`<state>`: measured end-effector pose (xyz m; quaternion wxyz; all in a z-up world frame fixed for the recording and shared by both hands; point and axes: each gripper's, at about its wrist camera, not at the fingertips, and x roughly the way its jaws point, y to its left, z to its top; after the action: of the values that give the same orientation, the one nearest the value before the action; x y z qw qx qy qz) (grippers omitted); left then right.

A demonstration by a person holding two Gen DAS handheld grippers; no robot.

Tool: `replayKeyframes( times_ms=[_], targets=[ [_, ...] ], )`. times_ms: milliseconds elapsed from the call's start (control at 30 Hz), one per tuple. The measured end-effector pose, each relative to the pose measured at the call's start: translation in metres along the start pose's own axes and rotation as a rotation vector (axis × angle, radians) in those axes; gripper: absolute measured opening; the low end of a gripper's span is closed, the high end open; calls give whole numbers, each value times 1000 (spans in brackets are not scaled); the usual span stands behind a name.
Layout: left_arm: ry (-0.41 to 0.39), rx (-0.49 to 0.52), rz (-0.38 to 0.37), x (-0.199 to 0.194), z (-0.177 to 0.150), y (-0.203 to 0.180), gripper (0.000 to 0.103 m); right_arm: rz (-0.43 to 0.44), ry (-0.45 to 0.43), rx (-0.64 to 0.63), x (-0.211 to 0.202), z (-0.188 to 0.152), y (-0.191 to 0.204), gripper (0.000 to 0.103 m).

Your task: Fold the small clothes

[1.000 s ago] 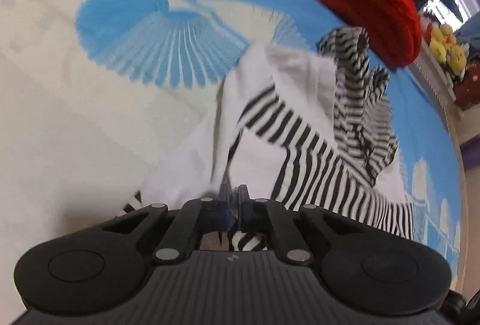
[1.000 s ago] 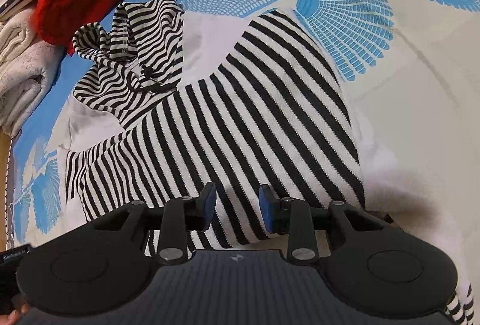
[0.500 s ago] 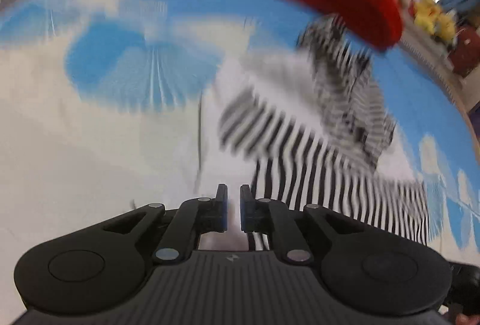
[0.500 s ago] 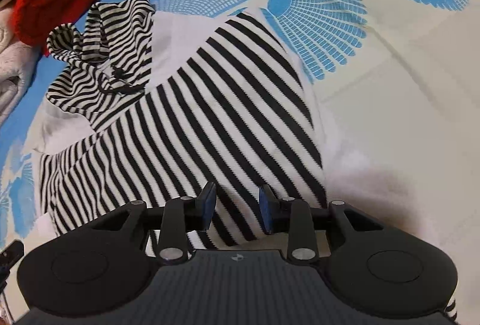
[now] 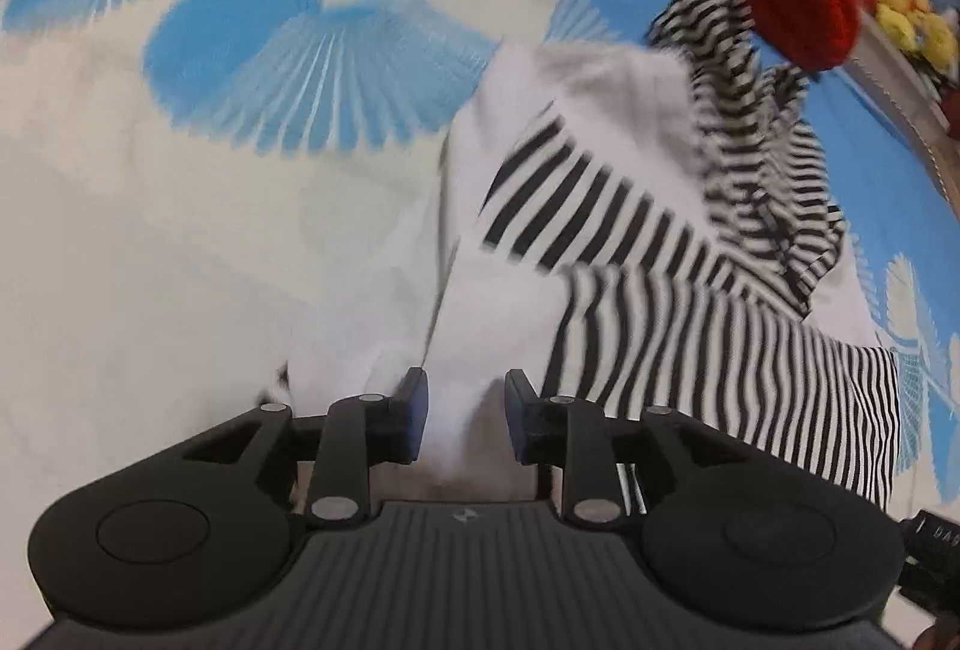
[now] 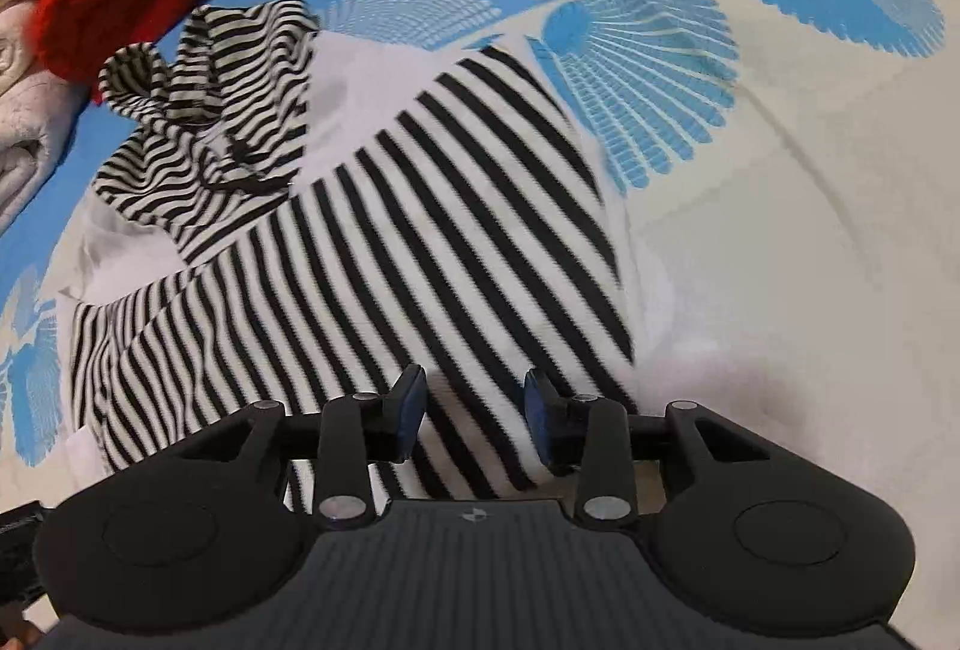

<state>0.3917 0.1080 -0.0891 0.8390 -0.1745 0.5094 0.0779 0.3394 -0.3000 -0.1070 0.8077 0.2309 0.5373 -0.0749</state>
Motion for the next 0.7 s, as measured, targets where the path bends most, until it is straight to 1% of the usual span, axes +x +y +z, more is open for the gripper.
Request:
replayKeyframes(
  times_ms=[67,167,233,467,567,600,633,700],
  targets=[
    [-25,24,-17,-4,2,-4,35,0,-19,0,-5,2,0,38],
    [-11,36,-7,-1,0,-7,35,11,-64,-21,-16,6,4,38],
    [-19,42,-9,-3,0,-9,35,18,-95,-49,-26,7,8,38],
    [-123,124,-11,-16,3,-19,35,-12,-186,-152,-48,7,9,39],
    [-155,147,-38,-20,4,-23,36,-29,-218,-183,-55,8,7,39],
    [-163,159,-50,-21,4,-26,41,-27,-230,-188,-58,7,7,39],
    [-173,175,-59,-22,4,-29,49,-24,-241,-195,-60,7,7,39],
    [-201,211,-70,-24,2,-37,57,-12,-251,-204,-63,9,8,39]
  ],
)
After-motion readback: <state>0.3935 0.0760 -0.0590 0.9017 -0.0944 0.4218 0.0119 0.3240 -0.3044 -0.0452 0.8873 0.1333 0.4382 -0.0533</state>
